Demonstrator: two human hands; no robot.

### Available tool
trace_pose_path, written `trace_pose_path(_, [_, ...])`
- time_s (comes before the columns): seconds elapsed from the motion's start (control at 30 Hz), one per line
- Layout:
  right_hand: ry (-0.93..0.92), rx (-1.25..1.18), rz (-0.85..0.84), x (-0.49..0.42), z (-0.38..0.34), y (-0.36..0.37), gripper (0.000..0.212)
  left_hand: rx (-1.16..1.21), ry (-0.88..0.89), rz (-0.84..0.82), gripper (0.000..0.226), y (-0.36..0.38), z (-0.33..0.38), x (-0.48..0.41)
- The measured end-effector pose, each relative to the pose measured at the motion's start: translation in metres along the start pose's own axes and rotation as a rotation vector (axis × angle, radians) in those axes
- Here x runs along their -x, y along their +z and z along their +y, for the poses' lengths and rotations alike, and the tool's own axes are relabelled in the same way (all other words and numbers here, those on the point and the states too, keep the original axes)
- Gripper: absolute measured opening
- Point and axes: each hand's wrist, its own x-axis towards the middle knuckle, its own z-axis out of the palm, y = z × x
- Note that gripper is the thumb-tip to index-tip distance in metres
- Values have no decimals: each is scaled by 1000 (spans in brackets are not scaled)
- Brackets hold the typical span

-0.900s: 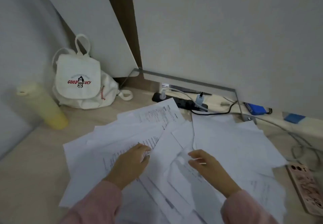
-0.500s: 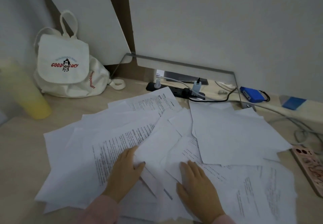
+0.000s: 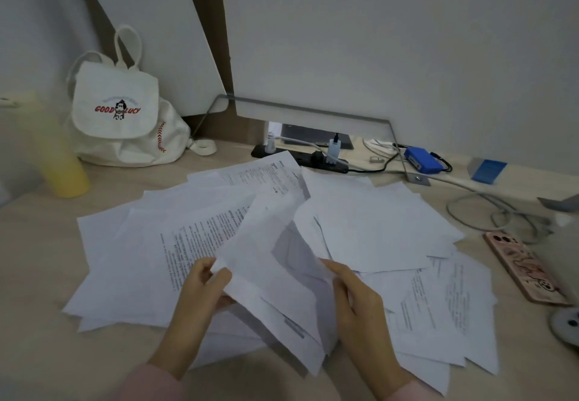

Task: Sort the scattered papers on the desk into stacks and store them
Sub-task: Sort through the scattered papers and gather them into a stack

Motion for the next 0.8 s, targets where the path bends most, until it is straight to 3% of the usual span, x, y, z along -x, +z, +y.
trace_pose_path(0.13, [-75,114,-199,19,9,20,30,56,-214,-137,45,-16,-10,17])
trace_pose_path(0.2, [-36,153,-368,23,11,30,48,71,-267,-154,28,-16,-8,21])
trace_pose_path(0.27, [9,170,-424,21,13,33,62,79,-268,-122,19,-16,-6,20])
trace_pose_path(0.37, [-1,296,-255,1,22,19,38,-17,-124,-53,19,-16,-4,18])
trace_pose_path(0.47, [56,517,-136,-32,38,-3,57,-221,10,-51,28,-19,-2,8])
trace_pose_path(0.6, [176,776,-223,-58,62,-13,78,-459,45,-126,29,-22,2,-12])
trace_pose_path(0.7, [114,951,-201,-64,74,-11,64,-520,24,-139,23,-23,3,-25])
trace_pose_path(0.8, [53,1029,-170,-73,83,-15,55,-580,10,-149,31,-16,5,-36])
